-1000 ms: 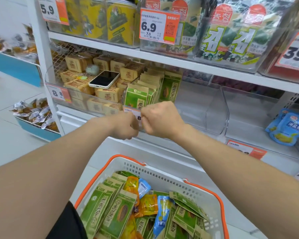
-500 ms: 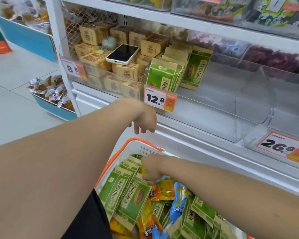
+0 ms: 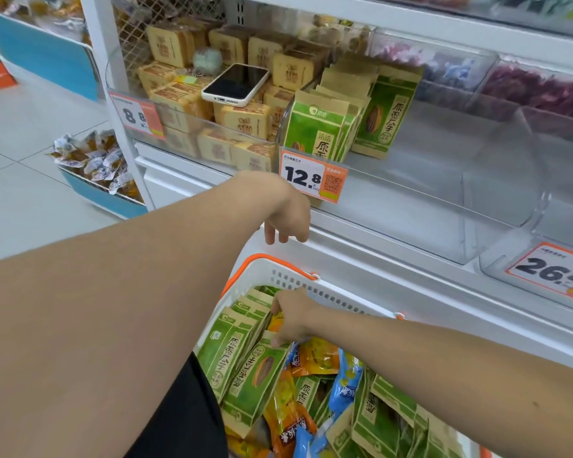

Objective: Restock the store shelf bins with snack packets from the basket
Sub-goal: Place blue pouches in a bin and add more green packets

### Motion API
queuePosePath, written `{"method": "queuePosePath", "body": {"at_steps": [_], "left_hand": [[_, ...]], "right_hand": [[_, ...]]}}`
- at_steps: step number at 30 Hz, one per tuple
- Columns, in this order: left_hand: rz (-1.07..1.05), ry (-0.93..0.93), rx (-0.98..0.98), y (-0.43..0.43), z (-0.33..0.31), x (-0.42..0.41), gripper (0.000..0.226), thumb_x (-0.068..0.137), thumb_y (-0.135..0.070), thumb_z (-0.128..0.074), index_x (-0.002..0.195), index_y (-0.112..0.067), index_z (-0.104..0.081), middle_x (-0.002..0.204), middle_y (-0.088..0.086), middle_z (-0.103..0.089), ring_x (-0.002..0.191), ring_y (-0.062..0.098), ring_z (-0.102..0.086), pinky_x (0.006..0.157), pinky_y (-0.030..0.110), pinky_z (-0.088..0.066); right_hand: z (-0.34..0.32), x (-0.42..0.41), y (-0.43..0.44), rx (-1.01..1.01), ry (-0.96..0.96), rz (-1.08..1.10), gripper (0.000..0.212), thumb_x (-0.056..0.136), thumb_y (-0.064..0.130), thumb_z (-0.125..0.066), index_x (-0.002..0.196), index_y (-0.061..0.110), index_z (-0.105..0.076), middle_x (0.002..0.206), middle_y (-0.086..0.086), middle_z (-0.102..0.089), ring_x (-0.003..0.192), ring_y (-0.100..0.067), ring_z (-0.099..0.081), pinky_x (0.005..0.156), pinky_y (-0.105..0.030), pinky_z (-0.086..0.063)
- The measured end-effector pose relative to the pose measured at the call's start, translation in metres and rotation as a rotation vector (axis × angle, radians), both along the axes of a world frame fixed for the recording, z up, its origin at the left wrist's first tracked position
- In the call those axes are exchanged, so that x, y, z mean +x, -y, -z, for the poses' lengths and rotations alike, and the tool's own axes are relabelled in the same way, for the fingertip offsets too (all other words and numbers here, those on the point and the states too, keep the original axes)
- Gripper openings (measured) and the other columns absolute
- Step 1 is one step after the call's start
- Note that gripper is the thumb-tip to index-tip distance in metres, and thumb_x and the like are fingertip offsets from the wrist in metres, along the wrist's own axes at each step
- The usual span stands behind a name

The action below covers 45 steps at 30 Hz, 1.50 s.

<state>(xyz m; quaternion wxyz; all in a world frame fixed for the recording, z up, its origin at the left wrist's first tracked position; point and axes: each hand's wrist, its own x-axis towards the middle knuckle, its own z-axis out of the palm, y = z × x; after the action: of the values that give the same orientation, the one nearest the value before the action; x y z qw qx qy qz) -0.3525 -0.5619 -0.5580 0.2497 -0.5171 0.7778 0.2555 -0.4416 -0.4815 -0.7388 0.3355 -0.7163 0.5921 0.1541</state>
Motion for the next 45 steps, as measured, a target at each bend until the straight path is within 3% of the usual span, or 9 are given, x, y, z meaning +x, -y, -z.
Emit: {"method": "queuePosePath", "body": {"at_steps": [4, 9, 16, 19, 25, 32, 37, 41, 45], "left_hand": [[-0.028, -0.029, 0.014, -0.003, -0.001, -0.002, 0.041, 0.108, -0.036, -0.049, 0.146, -0.023, -0.053, 0.127, 0.000, -0.068, 0.102, 0.017, -0.074, 0.101, 0.048, -0.057], [-0.043, -0.045, 0.027, -0.012, -0.005, -0.006, 0.041, 0.109, -0.035, -0.047, 0.148, -0.023, -0.052, 0.131, 0.000, -0.068, 0.104, 0.017, -0.073, 0.102, 0.048, -0.056], [-0.063, -0.081, 0.039, -0.026, -0.014, -0.009, 0.041, 0.109, -0.021, -0.049, 0.150, -0.023, -0.052, 0.121, -0.004, -0.068, 0.105, 0.014, -0.073, 0.100, 0.047, -0.058], [-0.029, 0.000, 0.005, -0.029, -0.021, -0.006, 0.048, 0.102, -0.016, -0.064, 0.149, -0.020, -0.054, 0.112, -0.010, -0.070, 0.107, 0.010, -0.072, 0.094, 0.045, -0.062], [-0.068, 0.118, 0.140, -0.027, -0.027, 0.004, 0.094, 0.069, -0.033, -0.099, 0.148, -0.016, -0.052, 0.121, -0.004, -0.076, 0.100, 0.008, -0.076, 0.092, 0.045, -0.063], [-0.205, -0.213, 0.191, -0.030, -0.040, 0.009, 0.073, 0.067, -0.036, -0.098, 0.130, -0.021, -0.064, 0.115, 0.002, -0.078, 0.105, 0.021, -0.075, 0.097, 0.048, -0.060], [-0.255, -0.613, 0.184, -0.035, -0.046, -0.003, 0.077, 0.056, -0.028, -0.097, 0.125, -0.017, -0.064, 0.111, 0.003, -0.080, 0.106, 0.023, -0.076, 0.099, 0.049, -0.059], [-0.170, -0.624, -0.061, -0.034, -0.056, -0.023, 0.064, 0.057, -0.035, -0.101, 0.111, -0.019, -0.071, 0.103, -0.001, -0.078, 0.097, 0.017, -0.075, 0.089, 0.038, -0.062], [-0.198, -0.665, -0.270, -0.032, -0.061, -0.031, 0.058, 0.053, -0.045, -0.103, 0.097, -0.017, -0.076, 0.089, -0.002, -0.079, 0.084, 0.014, -0.075, 0.070, 0.028, -0.060]], "right_hand": [[-0.005, -0.005, -0.004, -0.040, 0.032, 0.044, 0.069, 0.079, 0.025, -0.090, 0.138, 0.008, -0.057, 0.140, -0.010, -0.055, 0.127, -0.029, -0.057, 0.084, -0.024, -0.051], [-0.020, -0.009, -0.005, -0.063, -0.070, -0.091, 0.044, 0.078, 0.013, -0.091, 0.114, -0.002, -0.070, 0.111, -0.013, -0.073, 0.072, -0.021, -0.074, 0.054, -0.024, -0.053], [-0.084, -0.019, 0.006, -0.061, 0.026, -0.071, 0.048, 0.083, 0.012, -0.084, 0.126, 0.005, -0.065, 0.082, 0.002, -0.067, 0.058, -0.022, -0.074, 0.064, -0.033, -0.064], [-0.115, -0.027, 0.011, -0.117, 0.030, -0.099, 0.007, 0.084, 0.011, -0.075, 0.091, 0.009, -0.075, 0.058, 0.006, -0.064, 0.058, -0.020, -0.071, 0.062, -0.030, -0.061], [-0.176, -0.043, 0.023, -0.175, 0.084, -0.104, 0.013, 0.089, 0.006, -0.066, 0.076, 0.010, -0.063, 0.072, -0.005, -0.064, 0.065, -0.027, -0.072, 0.055, -0.032, -0.059], [-0.257, -0.067, 0.021, -0.338, 0.232, 0.080, 0.024, 0.082, 0.005, -0.054, 0.091, -0.005, -0.073, 0.084, -0.023, -0.075, 0.069, -0.034, -0.076, 0.059, -0.050, -0.064], [-0.280, -0.085, 0.017, -0.665, 0.156, 0.072, 0.019, 0.068, 0.029, -0.060, 0.073, 0.014, -0.071, 0.067, -0.005, -0.071, 0.063, -0.026, -0.072, 0.056, -0.040, -0.063], [-0.275, -0.087, 0.015, -0.819, 0.062, -0.003, 0.049, 0.066, 0.038, -0.055, 0.111, 0.030, -0.074, 0.098, 0.007, -0.073, 0.095, -0.019, -0.066, 0.086, -0.038, -0.056], [-0.272, -0.102, 0.020, -0.787, 0.201, 0.066, 0.029, 0.080, 0.041, -0.058, 0.089, 0.023, -0.079, 0.088, 0.005, -0.075, 0.086, -0.016, -0.067, 0.080, -0.037, -0.058]]}}
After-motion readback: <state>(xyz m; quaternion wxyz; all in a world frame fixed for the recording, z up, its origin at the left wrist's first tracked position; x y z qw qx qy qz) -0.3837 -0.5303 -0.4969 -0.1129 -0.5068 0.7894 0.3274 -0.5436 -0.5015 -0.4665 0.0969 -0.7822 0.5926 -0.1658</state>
